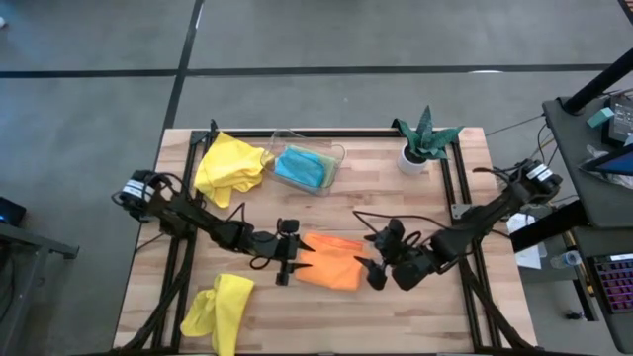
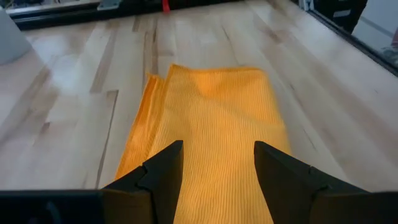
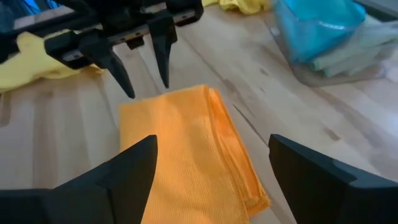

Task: Fold microfiber towels
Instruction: Fold the orange towel

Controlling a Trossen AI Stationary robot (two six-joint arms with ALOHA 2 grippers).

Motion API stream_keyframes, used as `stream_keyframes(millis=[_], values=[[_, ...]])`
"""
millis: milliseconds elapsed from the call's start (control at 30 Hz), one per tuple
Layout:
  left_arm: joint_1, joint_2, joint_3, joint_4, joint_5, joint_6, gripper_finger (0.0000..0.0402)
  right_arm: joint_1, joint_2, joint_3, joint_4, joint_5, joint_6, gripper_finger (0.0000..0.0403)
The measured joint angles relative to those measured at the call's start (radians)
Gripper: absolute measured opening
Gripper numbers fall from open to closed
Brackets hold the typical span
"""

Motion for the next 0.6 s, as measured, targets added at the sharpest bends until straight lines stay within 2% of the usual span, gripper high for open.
stream_keyframes(millis=[200, 333, 600], values=[[-0.004, -0.007, 0.000, -0.001, 0.000, 0.002, 0.0180, 0.034, 0.022, 0.000, 0.021, 0.056, -0.004, 0.0273], [-0.004, -0.007, 0.000, 0.000, 0.000, 0.002, 0.0180, 0.049, 0.115, 0.000, 0.102, 0.057, -0.014, 0.0257], [-0.004, 0.009, -0.001, 0.004, -0.022, 0.003, 0.0180, 0.059, 0.333, 0.000, 0.384, 0.056, -0.115, 0.0227]])
